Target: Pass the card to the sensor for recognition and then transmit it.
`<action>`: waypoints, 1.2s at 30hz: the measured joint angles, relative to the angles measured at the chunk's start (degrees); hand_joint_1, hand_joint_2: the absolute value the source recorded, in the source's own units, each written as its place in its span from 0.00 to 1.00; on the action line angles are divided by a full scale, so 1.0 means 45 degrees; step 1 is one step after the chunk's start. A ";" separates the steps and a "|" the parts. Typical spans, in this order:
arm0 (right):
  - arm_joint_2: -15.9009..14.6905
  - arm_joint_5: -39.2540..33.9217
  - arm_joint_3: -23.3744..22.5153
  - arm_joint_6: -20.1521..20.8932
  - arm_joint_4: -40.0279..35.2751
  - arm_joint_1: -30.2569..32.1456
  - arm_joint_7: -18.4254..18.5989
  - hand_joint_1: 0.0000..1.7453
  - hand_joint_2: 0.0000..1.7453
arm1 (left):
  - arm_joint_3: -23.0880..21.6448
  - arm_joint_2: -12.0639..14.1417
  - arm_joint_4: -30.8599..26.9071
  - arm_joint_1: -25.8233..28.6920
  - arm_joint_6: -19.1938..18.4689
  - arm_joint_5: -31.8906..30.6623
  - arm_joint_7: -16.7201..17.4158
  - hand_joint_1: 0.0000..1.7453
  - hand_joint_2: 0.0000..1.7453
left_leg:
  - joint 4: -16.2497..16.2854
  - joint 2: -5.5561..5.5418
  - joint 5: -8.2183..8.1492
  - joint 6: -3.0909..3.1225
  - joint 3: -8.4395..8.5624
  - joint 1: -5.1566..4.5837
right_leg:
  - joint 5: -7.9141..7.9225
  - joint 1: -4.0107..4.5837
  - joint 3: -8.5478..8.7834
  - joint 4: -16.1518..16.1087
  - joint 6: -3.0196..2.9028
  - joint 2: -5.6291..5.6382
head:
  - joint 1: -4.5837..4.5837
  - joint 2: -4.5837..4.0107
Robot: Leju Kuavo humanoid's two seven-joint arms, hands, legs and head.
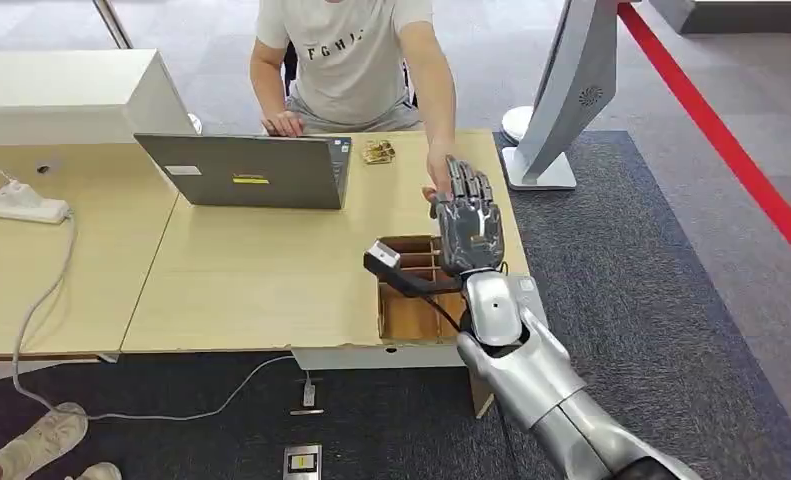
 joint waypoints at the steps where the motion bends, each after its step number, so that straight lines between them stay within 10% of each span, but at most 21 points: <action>1: 0.0005 0.0000 0.0000 0.0000 0.0029 0.0000 0.0000 1.00 1.00 | 0.0000 -0.0005 0.0000 0.0001 -0.0005 -0.0010 0.0000 0.00 1.00 | 0.0000 0.0000 0.0000 0.0000 0.0000 0.0000 | 0.0000 0.0000 0.0001 0.0000 0.0000 0.0000 | 0.0005 0.0000; 17: -0.0238 0.0015 -0.0563 0.0520 -0.0131 0.0049 0.0315 1.00 1.00 | 0.0000 0.0068 0.0000 0.0009 -0.0476 -0.0194 -0.0087 0.00 1.00 | 0.0002 0.0001 0.0001 0.0000 0.0001 -0.0001 | 0.0000 0.0000 -0.0001 -0.0001 0.0000 -0.0001 | 0.0005 0.0000; 36: -0.2958 -0.2551 -0.4017 -0.0364 -0.3061 0.3176 0.0252 1.00 1.00 | 0.0000 0.0136 0.0000 0.0052 -0.0389 -0.0248 0.0602 0.00 1.00 | 0.0005 -0.0004 -0.0005 0.0002 -0.0001 -0.0002 | 0.0000 -0.0003 -0.0002 -0.0013 0.0001 -0.0001 | 0.0000 0.0000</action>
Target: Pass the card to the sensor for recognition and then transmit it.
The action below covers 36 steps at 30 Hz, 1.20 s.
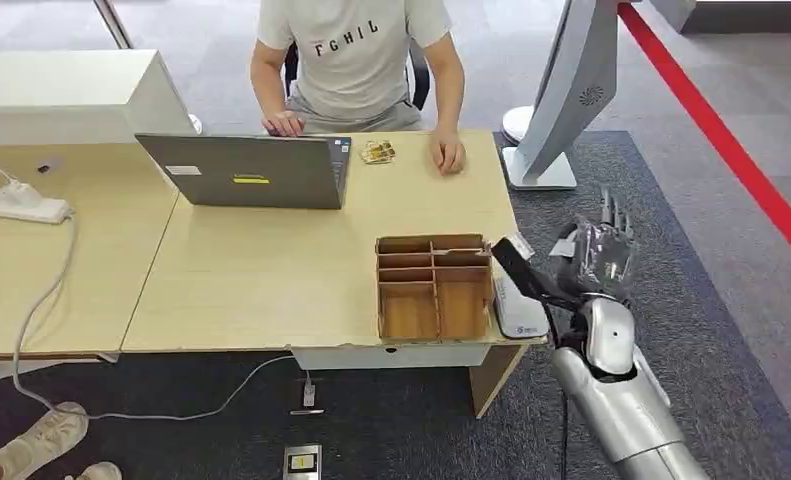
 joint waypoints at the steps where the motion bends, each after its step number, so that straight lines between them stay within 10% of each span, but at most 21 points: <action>1: -0.0044 -0.0141 -0.0155 -0.0029 -0.0175 0.0256 -0.0121 1.00 1.00 | 0.0000 0.0000 0.0000 -0.0002 -0.0049 -0.0029 0.0000 0.00 1.00 | -0.0001 -0.0002 0.0000 0.0000 0.0001 0.0000 | 0.0000 0.0000 0.0001 0.0001 0.0000 0.0000 | 0.0000 0.0000; 14: 0.0024 -0.0460 -0.0519 -0.0169 -0.0811 0.2103 -0.0825 1.00 1.00 | 0.0000 0.0180 0.0000 -0.0057 -0.0563 -0.0364 -0.0185 0.00 1.00 | -0.0007 0.0002 0.0001 -0.0002 -0.0002 0.0000 | 0.0000 0.0001 0.0001 0.0005 -0.0002 0.0001 | 0.0005 0.0000; 36: 0.1520 -0.0995 0.0224 -0.1277 0.3968 0.0603 -0.1573 1.00 1.00 | 0.0000 0.0161 0.0000 -0.0111 -0.0039 -0.0073 -0.0010 0.00 1.00 | -0.0007 0.0001 0.0004 -0.0004 -0.0007 0.0002 | -0.0001 0.0002 0.0000 0.0014 -0.0001 0.0000 | 0.0005 0.0000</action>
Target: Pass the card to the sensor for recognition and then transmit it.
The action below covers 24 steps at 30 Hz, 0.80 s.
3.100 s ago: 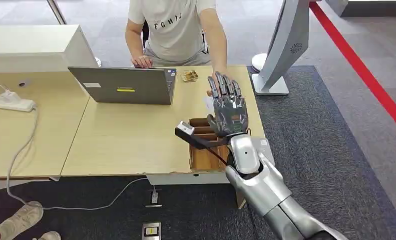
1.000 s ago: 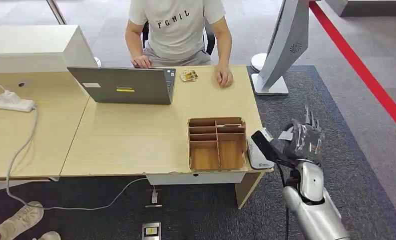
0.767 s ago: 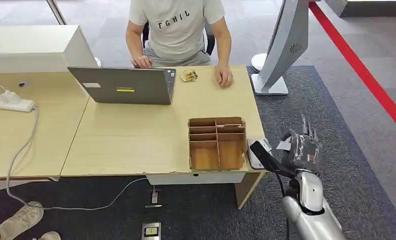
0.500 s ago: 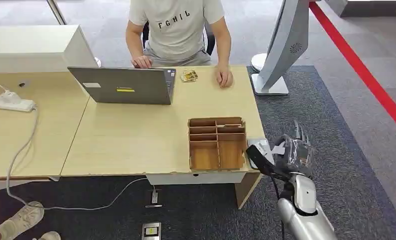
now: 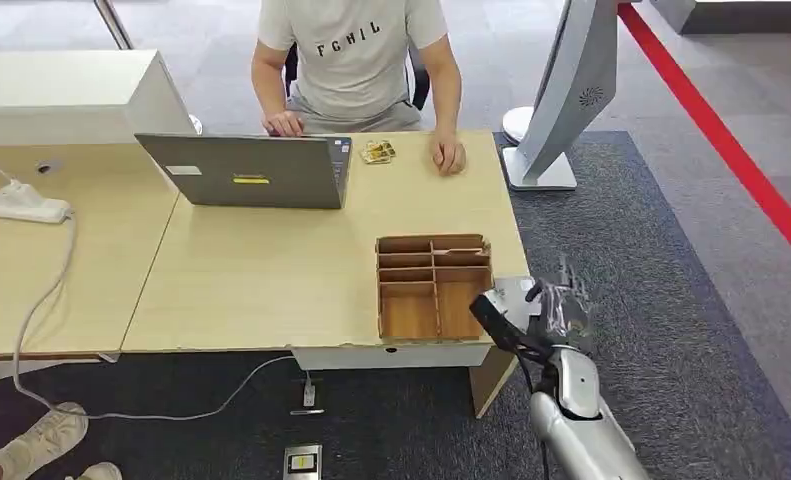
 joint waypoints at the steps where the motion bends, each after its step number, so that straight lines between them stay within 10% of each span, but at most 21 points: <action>1: 0.0068 0.0005 0.0079 -0.0005 0.0211 -0.0042 -0.0034 1.00 1.00 | 0.0000 -0.0005 0.0000 -0.0002 0.0039 0.0054 0.0010 0.00 1.00 | 0.0000 0.0000 0.0000 0.0000 0.0000 0.0000 | 0.0000 0.0000 0.0000 0.0000 0.0000 0.0000 | -0.0005 0.0000; 24: 0.0923 -0.0339 0.0763 -0.0665 0.2488 -0.0783 -0.0723 1.00 1.00 | 0.0000 -0.0189 0.0005 0.0002 0.0729 0.0394 0.0233 0.00 1.00 | 0.0001 0.0001 0.0004 0.0000 0.0007 -0.0002 | 0.0001 -0.0001 0.0006 -0.0001 0.0000 0.0000 | -0.0005 0.0000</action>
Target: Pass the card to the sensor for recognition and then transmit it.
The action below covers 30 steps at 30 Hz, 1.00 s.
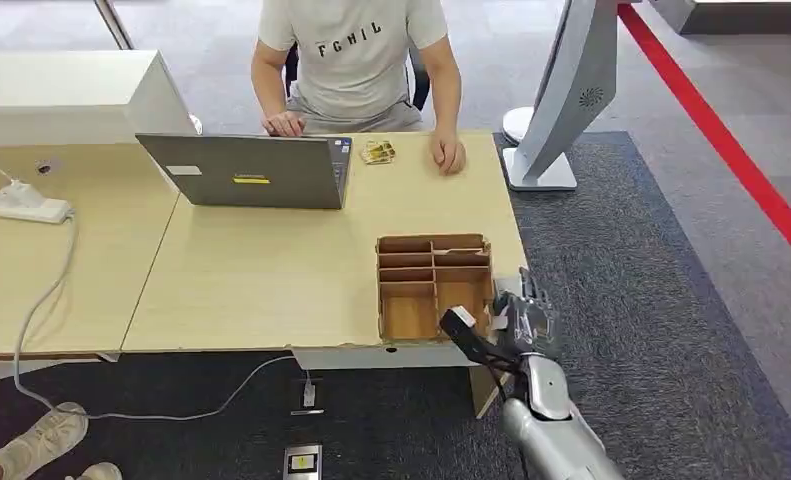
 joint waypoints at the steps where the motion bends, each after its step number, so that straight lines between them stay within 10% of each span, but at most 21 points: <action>1: 0.0043 -0.0112 0.0005 -0.0107 0.0112 -0.0048 -0.0093 1.00 1.00 | 0.0000 -0.0019 0.0000 0.0001 0.0034 0.0024 0.0005 0.00 1.00 | 0.0000 0.0000 0.0000 0.0000 0.0000 0.0000 | 0.0000 0.0000 0.0000 0.0000 0.0000 0.0000 | 0.0005 0.0000; 18: 0.0709 -0.2952 0.0014 -0.0894 -0.1645 -0.0504 -0.2361 1.00 1.00 | 0.0000 -0.0326 0.0015 0.0002 0.0500 0.0077 -0.0010 0.00 1.00 | 0.0000 0.0001 0.0005 -0.0007 0.0001 0.0002 | 0.0001 0.0002 -0.0008 0.0009 -0.0002 0.0001 | 0.0000 0.0000; 30: 0.0802 -0.2997 0.0015 -0.0812 -0.4211 -0.0440 -0.2288 1.00 1.00 | 0.0000 -0.0311 0.0015 0.0015 0.0068 -0.0083 -0.0175 0.00 1.00 | 0.0000 0.0001 0.0006 -0.0007 0.0000 0.0000 | 0.0001 0.0000 -0.0006 0.0008 -0.0002 0.0001 | 0.0000 0.0000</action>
